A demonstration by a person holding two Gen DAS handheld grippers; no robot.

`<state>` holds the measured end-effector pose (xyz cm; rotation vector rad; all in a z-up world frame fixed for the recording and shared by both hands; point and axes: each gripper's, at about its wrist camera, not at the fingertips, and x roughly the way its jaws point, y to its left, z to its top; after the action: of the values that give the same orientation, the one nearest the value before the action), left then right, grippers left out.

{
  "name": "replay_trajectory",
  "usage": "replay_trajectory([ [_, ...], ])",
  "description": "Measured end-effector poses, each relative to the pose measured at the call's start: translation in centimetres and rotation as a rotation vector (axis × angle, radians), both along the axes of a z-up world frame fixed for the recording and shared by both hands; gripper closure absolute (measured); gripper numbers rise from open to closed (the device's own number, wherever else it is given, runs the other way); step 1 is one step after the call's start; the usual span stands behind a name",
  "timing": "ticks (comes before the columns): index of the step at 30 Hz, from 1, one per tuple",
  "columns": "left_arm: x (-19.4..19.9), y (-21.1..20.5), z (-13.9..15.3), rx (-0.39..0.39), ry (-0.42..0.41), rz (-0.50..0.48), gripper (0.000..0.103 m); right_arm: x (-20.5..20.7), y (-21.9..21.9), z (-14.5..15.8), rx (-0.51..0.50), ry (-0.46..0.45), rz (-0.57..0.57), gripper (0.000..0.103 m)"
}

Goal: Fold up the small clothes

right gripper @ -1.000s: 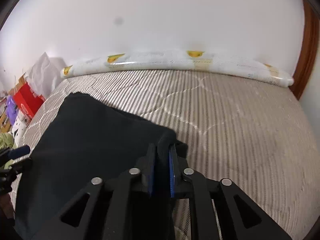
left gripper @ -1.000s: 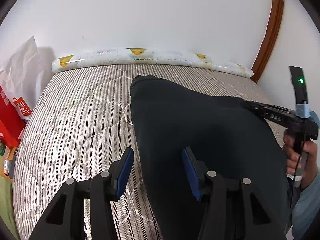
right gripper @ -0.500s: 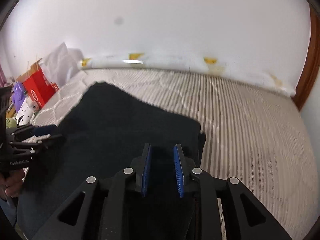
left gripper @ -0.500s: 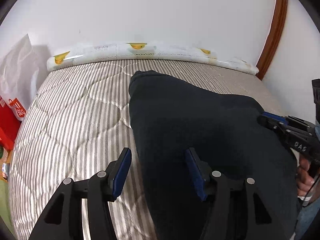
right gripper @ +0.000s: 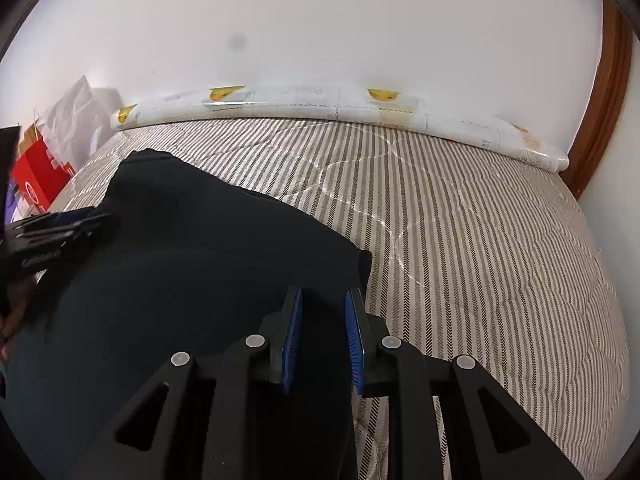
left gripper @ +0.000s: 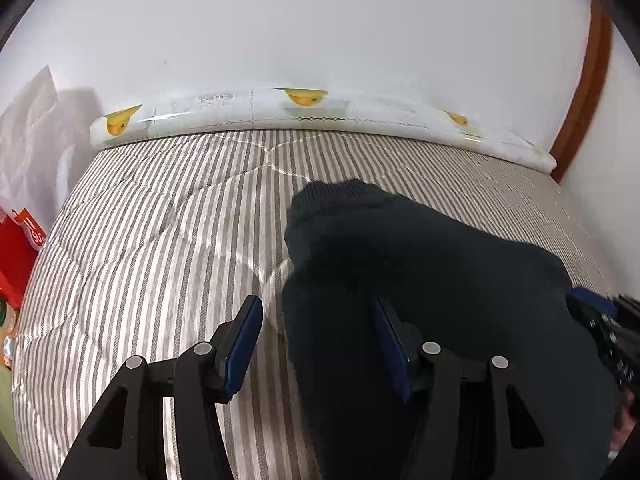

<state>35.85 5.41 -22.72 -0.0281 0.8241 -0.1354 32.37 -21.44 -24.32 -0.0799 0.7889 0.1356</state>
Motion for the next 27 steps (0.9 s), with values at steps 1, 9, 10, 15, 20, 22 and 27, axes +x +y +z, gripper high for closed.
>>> replay_trajectory([
  [1,0.2,0.0,0.0,0.012,-0.006,0.007,0.052,0.1,0.0,-0.1,0.002,0.002,-0.001,0.083],
  [9,2.1,0.3,0.3,0.039,-0.021,0.064,0.056,0.0,0.0,-0.2,0.012,0.002,-0.004,0.083],
  [10,2.0,0.2,0.5,0.046,-0.024,0.066,0.056,0.0,0.1,-0.3,0.012,0.002,-0.004,0.083],
  [15,0.6,-0.2,1.3,0.033,-0.015,0.037,0.056,-0.1,0.0,-0.3,0.022,0.003,-0.003,0.082],
  [20,-3.0,-0.9,1.4,0.036,0.007,-0.025,0.056,-0.3,-0.8,0.0,0.047,0.007,0.004,0.082],
  [22,-5.0,-0.9,1.6,0.036,-0.004,-0.048,0.056,-0.7,-1.6,0.3,0.021,0.002,-0.026,0.082],
  [27,-9.3,-0.8,2.3,0.027,-0.028,-0.082,0.056,-3.8,-5.1,1.6,0.056,0.000,-0.090,0.079],
])
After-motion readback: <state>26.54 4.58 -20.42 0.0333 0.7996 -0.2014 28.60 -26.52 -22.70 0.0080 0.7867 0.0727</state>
